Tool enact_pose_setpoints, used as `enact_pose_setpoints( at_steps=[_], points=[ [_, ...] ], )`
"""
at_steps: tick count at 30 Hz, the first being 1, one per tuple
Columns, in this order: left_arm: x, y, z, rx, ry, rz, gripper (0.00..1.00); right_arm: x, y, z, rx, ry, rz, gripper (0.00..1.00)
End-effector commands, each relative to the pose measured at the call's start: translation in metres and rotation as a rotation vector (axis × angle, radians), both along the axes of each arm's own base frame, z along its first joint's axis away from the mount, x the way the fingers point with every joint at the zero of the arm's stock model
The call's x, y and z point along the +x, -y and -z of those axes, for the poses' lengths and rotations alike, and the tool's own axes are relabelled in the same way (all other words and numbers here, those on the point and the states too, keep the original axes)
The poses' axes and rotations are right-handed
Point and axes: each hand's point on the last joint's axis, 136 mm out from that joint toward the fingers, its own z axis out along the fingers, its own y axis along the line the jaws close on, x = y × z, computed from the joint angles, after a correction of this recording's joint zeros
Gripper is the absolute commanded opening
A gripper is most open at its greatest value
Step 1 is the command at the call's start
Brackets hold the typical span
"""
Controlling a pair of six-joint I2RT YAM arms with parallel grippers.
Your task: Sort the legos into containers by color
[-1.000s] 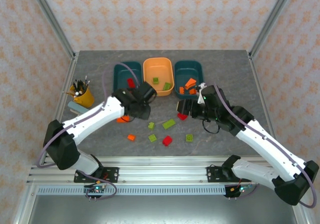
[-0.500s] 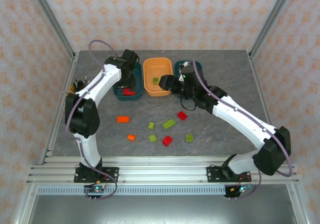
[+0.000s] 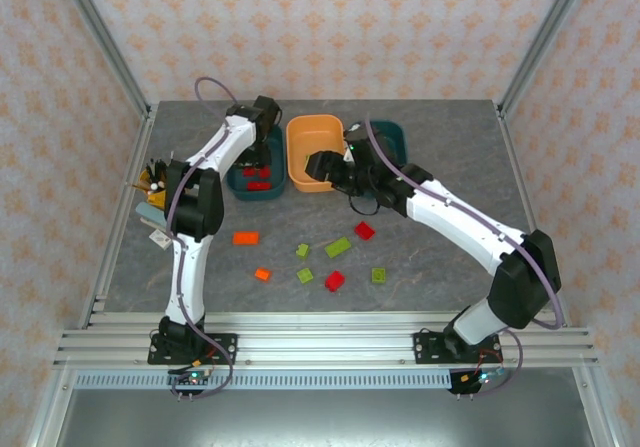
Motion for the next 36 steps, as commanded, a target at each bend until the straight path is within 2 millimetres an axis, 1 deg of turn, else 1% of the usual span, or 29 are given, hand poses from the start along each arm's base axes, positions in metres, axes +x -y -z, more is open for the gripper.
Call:
enact_pose_setpoints(
  at_steps=[1,6,10,12,15,18,21,22,23,25,26,28,29,32,36],
  points=[
    [-0.003,-0.016,-0.001,0.077,-0.034,-0.027,0.33,0.008,-0.001,-0.023,0.048,0.037,0.002,0.68],
    [-0.006,-0.016,0.011,0.078,-0.042,-0.051,0.34,0.010,0.006,-0.017,0.039,0.021,0.012,0.68],
    [-0.006,-0.013,0.012,0.054,-0.040,-0.056,0.46,0.010,0.008,-0.014,0.028,0.012,0.010,0.68],
    [-0.004,-0.012,0.006,0.050,-0.026,-0.054,0.50,0.010,0.011,-0.013,0.011,0.013,0.010,0.68],
    [-0.001,-0.010,-0.011,0.034,0.011,-0.050,0.56,0.008,0.016,-0.011,-0.028,0.019,0.010,0.68],
    [0.000,-0.006,-0.033,0.012,0.058,-0.050,0.60,0.005,0.023,-0.010,-0.071,0.029,0.009,0.68],
    [-0.001,0.000,-0.064,-0.021,0.124,-0.051,0.66,-0.001,0.029,-0.003,-0.124,0.037,-0.010,0.67],
    [-0.003,0.003,-0.077,-0.040,0.151,-0.057,0.67,-0.005,0.029,0.000,-0.151,0.038,-0.027,0.67],
    [-0.007,0.004,-0.085,-0.060,0.169,-0.067,0.69,-0.008,0.028,0.003,-0.176,0.040,-0.046,0.67],
    [-0.019,0.008,-0.103,-0.119,0.212,-0.089,0.71,-0.020,0.022,0.012,-0.241,0.050,-0.103,0.67],
    [-0.026,0.010,-0.108,-0.144,0.225,-0.099,0.71,-0.024,0.018,0.016,-0.261,0.054,-0.126,0.67],
    [-0.048,0.010,-0.126,-0.199,0.271,-0.120,0.74,-0.035,0.007,0.028,-0.306,0.058,-0.185,0.67],
    [-0.060,0.010,-0.131,-0.220,0.286,-0.142,0.74,-0.039,0.003,0.034,-0.328,0.057,-0.209,0.67],
    [-0.102,0.008,-0.136,-0.272,0.310,-0.173,0.76,-0.055,-0.016,0.053,-0.401,0.067,-0.310,0.67],
    [-0.166,0.000,-0.136,-0.303,0.345,-0.216,0.77,-0.078,-0.052,0.077,-0.496,0.077,-0.483,0.67]
  ],
)
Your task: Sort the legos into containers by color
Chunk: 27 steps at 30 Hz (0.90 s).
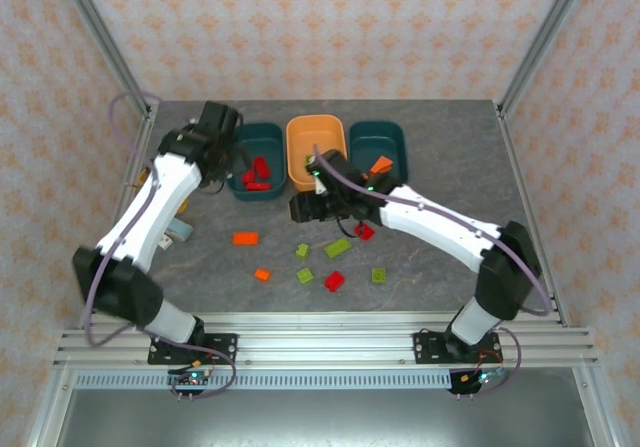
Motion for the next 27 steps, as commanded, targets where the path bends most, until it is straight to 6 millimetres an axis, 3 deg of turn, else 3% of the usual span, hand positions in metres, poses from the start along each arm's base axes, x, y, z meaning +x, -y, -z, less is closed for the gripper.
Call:
enact_pose_setpoints(
  at_steps=[1,6,13,18,27],
  points=[
    [-0.044,-0.003,0.015,-0.048,-0.009,-0.071,0.77,-0.015,-0.020,0.020,-0.122,0.028,-0.154,0.68],
    [-0.115,-0.027,0.011,-0.062,0.056,-0.154,0.80,-0.026,-0.060,0.047,-0.179,0.014,-0.298,0.72],
    [-0.176,-0.051,0.002,-0.059,0.110,-0.177,0.80,-0.021,-0.103,0.083,-0.280,0.031,-0.424,0.82],
    [-0.195,-0.056,-0.002,-0.057,0.105,-0.167,0.80,-0.009,-0.120,0.107,-0.345,0.052,-0.452,0.82],
    [-0.205,-0.051,0.000,-0.093,0.101,-0.142,0.80,0.006,-0.135,0.141,-0.415,0.084,-0.448,0.85]
  ],
)
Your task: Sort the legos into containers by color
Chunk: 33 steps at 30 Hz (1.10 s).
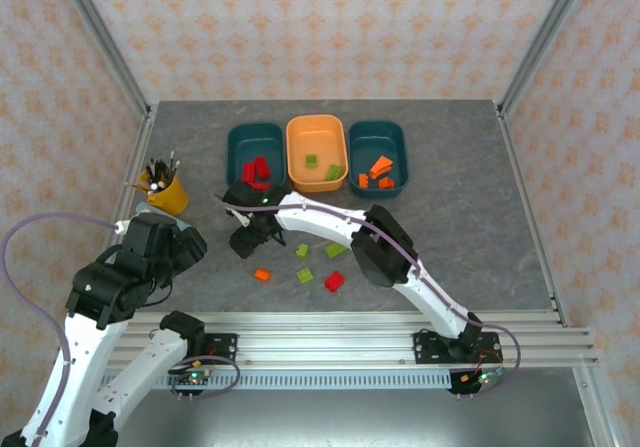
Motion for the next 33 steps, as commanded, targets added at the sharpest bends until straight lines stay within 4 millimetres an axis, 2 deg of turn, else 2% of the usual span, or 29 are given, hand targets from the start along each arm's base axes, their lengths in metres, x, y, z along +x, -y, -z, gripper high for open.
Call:
enact_pose_setpoints(
  at_steps=[1,6,12,18,23,25,28,33],
  points=[
    [-0.010,-0.001,0.005,-0.002,-0.039,0.000,0.80,0.004,0.000,0.007,-0.059,0.049,-0.015,0.85],
    [-0.009,-0.001,0.000,0.002,-0.034,0.007,0.80,0.018,-0.004,0.018,-0.089,0.089,0.027,0.81],
    [-0.007,0.000,-0.002,-0.003,-0.026,0.009,0.80,0.026,-0.005,0.026,-0.118,0.092,0.072,0.59],
    [-0.006,0.001,-0.002,-0.006,-0.020,0.007,0.80,0.028,0.006,0.035,-0.152,0.074,0.117,0.52],
    [-0.003,0.003,0.000,-0.015,-0.019,0.008,0.80,0.030,0.012,0.035,-0.171,0.074,0.142,0.36],
    [-0.002,0.004,0.002,-0.021,-0.020,0.012,0.80,0.032,0.014,0.032,-0.174,0.085,0.153,0.28],
    [0.000,0.007,0.004,-0.031,-0.021,0.021,0.80,0.035,0.012,0.020,-0.150,0.105,0.166,0.26],
    [0.007,0.021,0.011,-0.077,-0.025,0.075,0.80,0.047,0.014,-0.020,-0.068,0.138,0.227,0.23]
  ],
)
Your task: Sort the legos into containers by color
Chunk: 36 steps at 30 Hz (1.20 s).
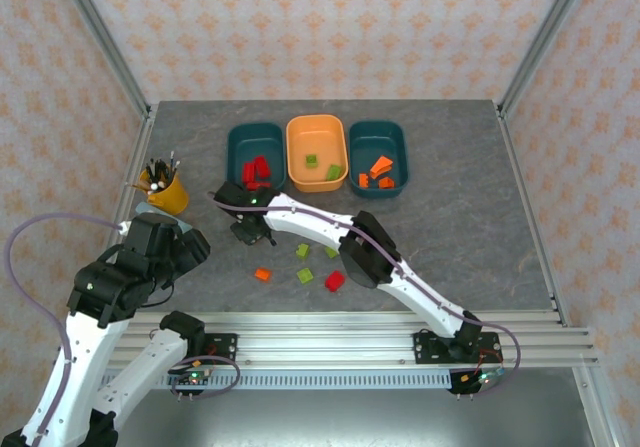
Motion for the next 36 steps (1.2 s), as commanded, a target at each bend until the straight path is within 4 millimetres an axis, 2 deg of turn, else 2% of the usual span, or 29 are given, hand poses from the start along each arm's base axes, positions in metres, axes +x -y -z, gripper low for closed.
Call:
enact_pose_setpoints(
  at_steps=[1,4,7,10,12,15,18,20,24,28,31,36],
  points=[
    [0.011,0.018,0.005,-0.059,0.006,0.063,0.80,0.019,0.020,-0.041,0.023,0.059,0.087,0.23],
    [0.027,0.040,0.005,-0.136,0.020,0.126,0.79,0.030,0.034,-0.078,0.079,0.100,0.141,0.22],
    [0.048,0.058,-0.005,-0.168,0.063,0.175,0.79,0.046,0.064,-0.111,0.146,0.122,0.232,0.23],
    [0.076,0.084,-0.015,-0.190,0.098,0.236,0.79,0.065,0.106,-0.134,0.185,0.124,0.339,0.22],
    [0.097,0.105,-0.021,-0.188,0.106,0.284,0.79,0.082,0.141,-0.144,0.204,0.122,0.424,0.23],
    [0.124,0.136,-0.023,-0.188,0.105,0.336,0.79,0.108,0.195,-0.148,0.219,0.108,0.565,0.23],
    [0.150,0.162,-0.023,-0.203,0.109,0.365,0.79,0.133,0.245,-0.141,0.239,0.074,0.705,0.23],
    [0.165,0.176,-0.023,-0.210,0.107,0.382,0.79,0.150,0.269,-0.133,0.262,0.042,0.781,0.23],
    [0.191,0.197,-0.017,-0.190,0.083,0.415,0.79,0.182,0.301,-0.111,0.275,-0.003,0.895,0.23],
    [0.208,0.207,-0.011,-0.179,0.074,0.422,0.79,0.209,0.314,-0.082,0.269,-0.066,0.961,0.24],
    [0.218,0.212,-0.009,-0.171,0.067,0.425,0.79,0.225,0.313,-0.065,0.260,-0.094,0.972,0.25],
    [0.224,0.214,-0.007,-0.147,0.057,0.431,0.79,0.235,0.314,-0.040,0.217,-0.133,1.001,0.32]
  ],
)
